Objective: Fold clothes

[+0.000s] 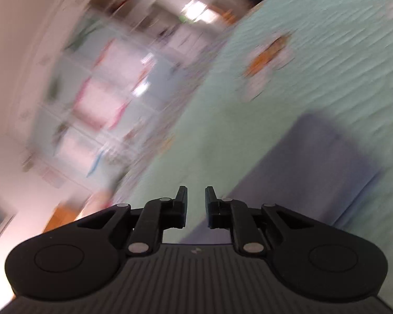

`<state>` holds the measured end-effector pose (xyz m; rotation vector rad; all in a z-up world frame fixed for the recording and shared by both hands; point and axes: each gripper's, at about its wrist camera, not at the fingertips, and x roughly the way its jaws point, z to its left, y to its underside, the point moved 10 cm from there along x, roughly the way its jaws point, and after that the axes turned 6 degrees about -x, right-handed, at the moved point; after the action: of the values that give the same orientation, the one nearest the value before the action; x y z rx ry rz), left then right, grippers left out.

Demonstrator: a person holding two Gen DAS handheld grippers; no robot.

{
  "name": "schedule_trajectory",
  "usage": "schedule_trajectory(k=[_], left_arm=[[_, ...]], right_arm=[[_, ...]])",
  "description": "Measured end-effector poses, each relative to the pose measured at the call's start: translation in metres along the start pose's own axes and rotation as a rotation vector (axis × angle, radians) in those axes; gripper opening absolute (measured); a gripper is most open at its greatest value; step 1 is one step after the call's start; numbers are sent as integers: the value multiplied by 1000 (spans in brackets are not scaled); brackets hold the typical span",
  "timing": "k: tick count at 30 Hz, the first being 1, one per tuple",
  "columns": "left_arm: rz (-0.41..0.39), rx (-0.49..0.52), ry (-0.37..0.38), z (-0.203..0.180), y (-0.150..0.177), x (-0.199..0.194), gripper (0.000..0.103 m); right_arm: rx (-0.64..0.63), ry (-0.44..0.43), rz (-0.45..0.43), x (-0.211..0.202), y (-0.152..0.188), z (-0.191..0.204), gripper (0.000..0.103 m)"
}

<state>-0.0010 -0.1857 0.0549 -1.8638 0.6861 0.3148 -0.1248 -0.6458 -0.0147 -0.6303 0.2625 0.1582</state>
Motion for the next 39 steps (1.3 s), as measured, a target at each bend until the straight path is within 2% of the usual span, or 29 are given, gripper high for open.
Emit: schedule_trajectory(k=[3,5,6,7,8,10,12,15,17,19,22,23,25,27,33,35,36,37,38,39], left_arm=[[79,76,69,-52,41,18,34],[128,104,58,-63,66,35,34],[153,116,45,-66,77,44,34],[167,123,35,-67,84,50,34],[167,124,27,-65,85,51,34],[166,127,12,-63,88,55,34],[166,130,-4,-60,90,58,35],[165,134,-27,-56,93,64,36],[165,137,-43,-53,96,67,39],[164,151,-58,-58,99,68,42],[166,177,-78,-66,102,66,44],[167,184,-84,-67,102,67,44],[172,185,-85,-68,104,64,44],[178,192,-81,-68,104,64,44],[188,198,-88,-69,104,65,45],[194,197,-94,-70,104,65,48],[197,199,-98,-71,104,65,48],[201,202,-103,-72,104,66,49],[205,207,-108,-73,104,66,49],[208,213,-114,-74,105,67,50]], right_arm=[[-52,-141,160,6,52,37,20],[-74,-154,239,15,79,41,20],[-87,-128,253,21,82,34,19],[-93,-94,245,23,81,23,4],[-81,-68,226,21,77,12,0],[-50,-25,157,11,58,-5,0],[-108,33,113,0,44,-5,5],[-176,-113,175,-1,56,38,6],[-248,-214,268,8,83,76,6],[-250,-328,379,19,122,106,7],[-274,-319,479,52,163,117,14],[-243,-282,488,62,166,109,9],[-148,-274,442,67,151,94,1],[-58,-262,394,70,136,77,1],[-44,-67,173,42,46,5,1],[-28,-2,95,34,19,-18,3],[-30,6,80,33,15,-20,3],[-32,14,64,32,11,-21,8],[-38,19,54,32,9,-22,12],[-86,-5,98,40,22,-7,17]])
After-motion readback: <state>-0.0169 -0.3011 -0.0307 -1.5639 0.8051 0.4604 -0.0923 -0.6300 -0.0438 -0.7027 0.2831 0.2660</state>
